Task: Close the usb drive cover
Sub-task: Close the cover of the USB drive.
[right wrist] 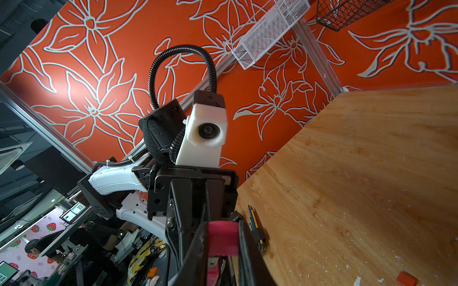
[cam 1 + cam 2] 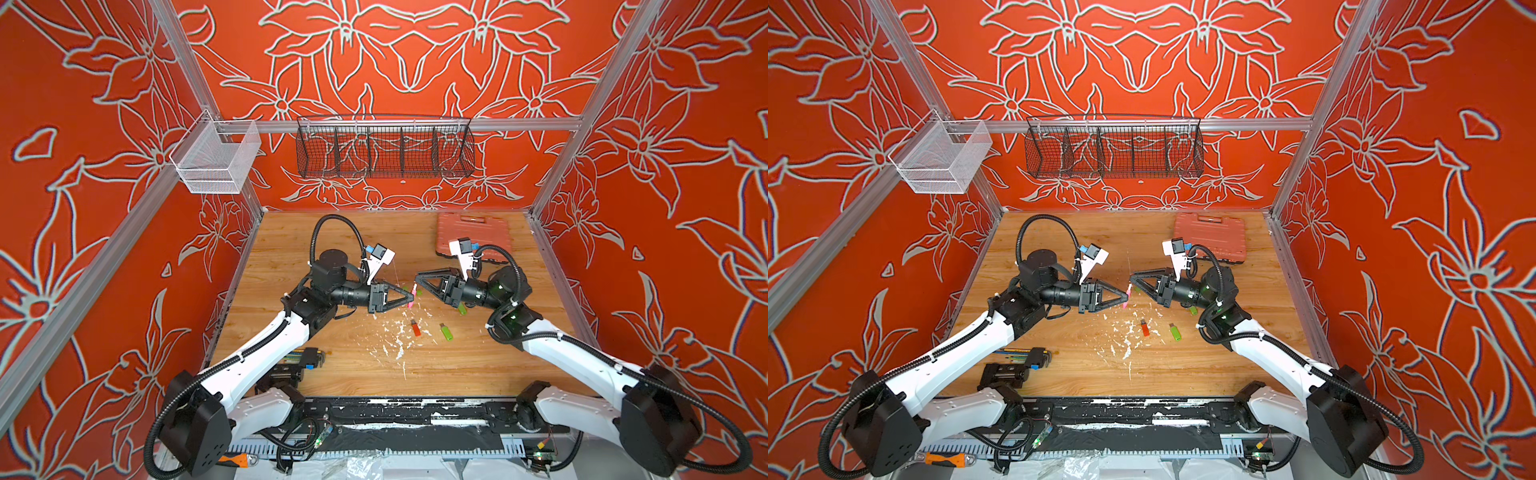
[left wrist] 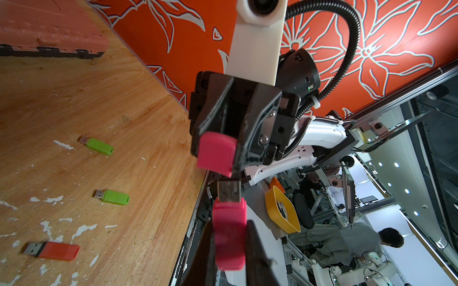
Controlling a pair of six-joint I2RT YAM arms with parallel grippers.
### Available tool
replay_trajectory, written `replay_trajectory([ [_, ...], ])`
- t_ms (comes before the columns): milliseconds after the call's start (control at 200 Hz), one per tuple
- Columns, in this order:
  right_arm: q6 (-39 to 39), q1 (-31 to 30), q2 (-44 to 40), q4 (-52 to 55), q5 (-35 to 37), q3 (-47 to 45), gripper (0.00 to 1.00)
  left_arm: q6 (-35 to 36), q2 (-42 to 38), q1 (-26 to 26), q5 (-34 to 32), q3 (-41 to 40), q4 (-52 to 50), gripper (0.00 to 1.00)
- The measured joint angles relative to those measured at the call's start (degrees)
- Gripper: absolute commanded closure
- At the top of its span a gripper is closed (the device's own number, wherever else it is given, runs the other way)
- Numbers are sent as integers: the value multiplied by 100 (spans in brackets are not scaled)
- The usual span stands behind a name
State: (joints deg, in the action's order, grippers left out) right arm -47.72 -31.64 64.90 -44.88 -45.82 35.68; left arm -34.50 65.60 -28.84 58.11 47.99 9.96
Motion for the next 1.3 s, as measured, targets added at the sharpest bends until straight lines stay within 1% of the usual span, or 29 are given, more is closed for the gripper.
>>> replay_trajectory([
  [711,-531,-26,243,-1121,79,-273,91,76,98,0,-72,109,31,99],
  [1071,-616,-26,245,-1309,81,-278,91,175,125,0,-90,109,-35,99],
  [1301,-610,-26,240,-1244,83,-282,92,216,109,0,-125,109,-44,100],
])
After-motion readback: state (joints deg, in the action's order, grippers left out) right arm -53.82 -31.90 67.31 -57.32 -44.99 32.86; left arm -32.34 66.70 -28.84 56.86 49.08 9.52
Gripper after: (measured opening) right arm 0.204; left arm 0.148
